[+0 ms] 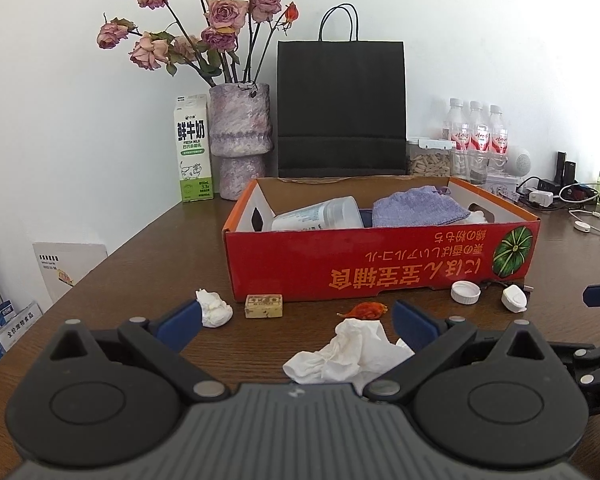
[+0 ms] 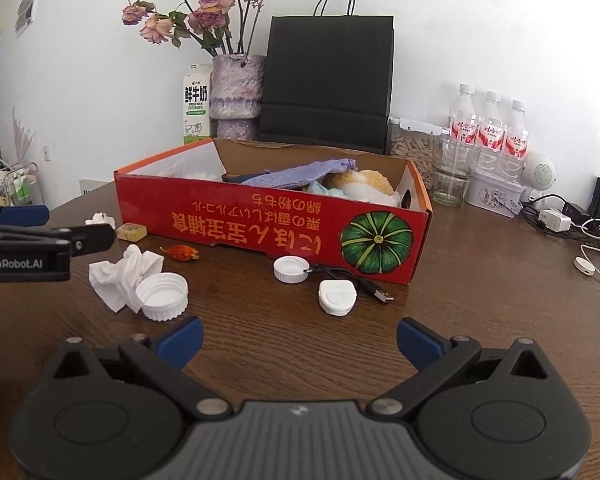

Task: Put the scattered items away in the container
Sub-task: 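Move left gripper toward crumpled tissue while right gripper approaches white caps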

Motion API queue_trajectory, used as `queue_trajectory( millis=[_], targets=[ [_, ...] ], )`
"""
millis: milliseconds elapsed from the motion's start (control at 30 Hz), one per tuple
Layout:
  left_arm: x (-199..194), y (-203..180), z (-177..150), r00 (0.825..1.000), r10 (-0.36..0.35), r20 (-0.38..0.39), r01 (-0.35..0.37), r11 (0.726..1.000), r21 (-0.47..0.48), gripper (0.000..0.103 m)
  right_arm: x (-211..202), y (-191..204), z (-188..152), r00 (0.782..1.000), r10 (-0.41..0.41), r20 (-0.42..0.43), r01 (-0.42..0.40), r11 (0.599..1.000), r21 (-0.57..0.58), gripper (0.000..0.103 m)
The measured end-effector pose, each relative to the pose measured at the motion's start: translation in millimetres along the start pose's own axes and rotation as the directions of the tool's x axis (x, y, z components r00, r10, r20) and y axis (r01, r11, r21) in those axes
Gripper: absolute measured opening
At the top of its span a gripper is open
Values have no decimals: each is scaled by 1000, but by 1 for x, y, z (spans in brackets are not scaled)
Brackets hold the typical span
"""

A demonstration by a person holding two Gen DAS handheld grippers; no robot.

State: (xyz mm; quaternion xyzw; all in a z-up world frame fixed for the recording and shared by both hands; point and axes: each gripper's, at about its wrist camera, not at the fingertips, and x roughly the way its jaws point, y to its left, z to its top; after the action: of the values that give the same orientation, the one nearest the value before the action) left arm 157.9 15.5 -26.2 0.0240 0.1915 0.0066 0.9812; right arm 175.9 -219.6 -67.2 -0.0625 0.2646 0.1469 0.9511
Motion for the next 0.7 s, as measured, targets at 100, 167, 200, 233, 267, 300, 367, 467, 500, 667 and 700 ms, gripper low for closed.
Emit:
queue_trajectory(
  millis=[100, 167, 200, 233, 267, 300, 367, 467, 500, 667, 700],
  targets=[
    [-1, -3, 0, 1000, 3, 10, -3, 1000, 19, 103, 1, 0, 0, 1000, 1, -5, -1, 1000, 5, 103],
    [-2, -4, 0, 1000, 4, 14, -4, 1000, 29, 103, 2, 0, 0, 1000, 4, -9, -4, 1000, 9, 103],
    [-2, -5, -1, 1000, 5, 15, -5, 1000, 31, 103, 2, 0, 0, 1000, 7, -11, -6, 1000, 12, 103],
    [-2, -4, -1, 1000, 4, 15, -5, 1000, 30, 103, 2, -1, 0, 1000, 9, -12, -9, 1000, 15, 103],
    [-2, -4, -1, 1000, 4, 14, -5, 1000, 28, 103, 1, -1, 0, 1000, 10, -12, -9, 1000, 16, 103],
    [-1, -3, -1, 1000, 3, 12, -4, 1000, 26, 103, 1, 0, 0, 1000, 9, -12, -9, 1000, 15, 103],
    [0, -3, 0, 1000, 3, 7, -3, 1000, 23, 103, 2, -1, 0, 1000, 11, -17, -10, 1000, 14, 103],
    [1, -3, 0, 1000, 5, -1, -5, 1000, 25, 103, 3, -2, 0, 1000, 12, -24, -11, 1000, 20, 103],
    [1, -4, 0, 1000, 6, -2, -6, 1000, 26, 103, 4, -2, 0, 1000, 12, -26, -11, 1000, 22, 103],
    [4, -5, -1, 999, 18, -34, -17, 999, 39, 103, 5, -1, 0, 999, 10, -34, -9, 1000, 18, 103],
    [4, -6, -2, 999, 23, -45, -21, 999, 46, 103, 5, -1, 0, 999, 9, -34, -9, 1000, 16, 103]
  ],
)
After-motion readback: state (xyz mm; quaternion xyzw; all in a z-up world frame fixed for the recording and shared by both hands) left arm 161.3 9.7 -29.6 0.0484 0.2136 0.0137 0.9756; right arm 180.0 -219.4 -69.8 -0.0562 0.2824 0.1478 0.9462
